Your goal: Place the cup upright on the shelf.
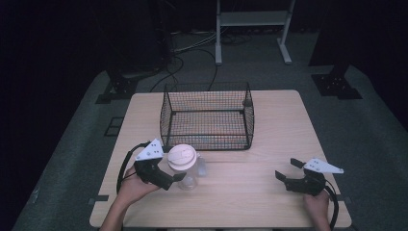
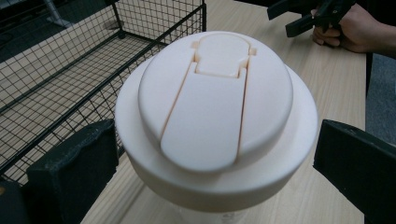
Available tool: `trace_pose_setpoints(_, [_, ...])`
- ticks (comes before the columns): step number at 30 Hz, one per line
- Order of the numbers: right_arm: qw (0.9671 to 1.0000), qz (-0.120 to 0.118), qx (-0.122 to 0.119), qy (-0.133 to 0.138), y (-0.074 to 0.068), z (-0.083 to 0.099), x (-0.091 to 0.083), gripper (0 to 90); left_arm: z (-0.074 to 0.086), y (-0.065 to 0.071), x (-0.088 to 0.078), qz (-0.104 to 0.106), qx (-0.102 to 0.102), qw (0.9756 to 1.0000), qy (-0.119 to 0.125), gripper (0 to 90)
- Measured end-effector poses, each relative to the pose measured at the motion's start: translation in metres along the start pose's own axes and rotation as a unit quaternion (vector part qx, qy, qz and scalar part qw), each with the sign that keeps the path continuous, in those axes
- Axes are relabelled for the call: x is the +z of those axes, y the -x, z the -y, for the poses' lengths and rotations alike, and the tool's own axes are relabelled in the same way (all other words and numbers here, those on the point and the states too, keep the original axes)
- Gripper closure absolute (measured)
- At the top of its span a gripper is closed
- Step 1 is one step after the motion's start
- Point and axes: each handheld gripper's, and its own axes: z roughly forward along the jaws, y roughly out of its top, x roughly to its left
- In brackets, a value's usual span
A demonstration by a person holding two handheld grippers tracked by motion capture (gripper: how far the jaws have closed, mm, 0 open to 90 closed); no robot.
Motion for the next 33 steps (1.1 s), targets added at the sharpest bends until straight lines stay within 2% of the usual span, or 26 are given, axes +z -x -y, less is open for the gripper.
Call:
trace_pose_setpoints(9, [1.0000, -0.001, 0.000, 0.000, 0.000, 0.000, 0.000, 12.8, -0.006, -0.001, 0.010, 0.004, 0.008, 0.9998, -0.016, 0.0])
trace_pose_setpoints(20, [1.0000, -0.003, 0.000, 0.001, 0.000, 0.000, 0.000, 12.8, -0.009, -0.004, 0.023, 0.013, 0.008, 0.9992, -0.038, 0.0])
trace_pose_setpoints(29, [1.0000, -0.003, 0.000, 0.001, 0.000, 0.000, 0.000, 12.9, -0.010, -0.006, 0.028, 0.019, 0.006, 0.9983, -0.055, 0.0])
trace_pose_setpoints(33, [1.0000, -0.004, 0.000, 0.001, 0.000, 0.000, 0.000, 12.8, -0.010, -0.007, 0.026, 0.021, 0.006, 0.9981, -0.057, 4.4])
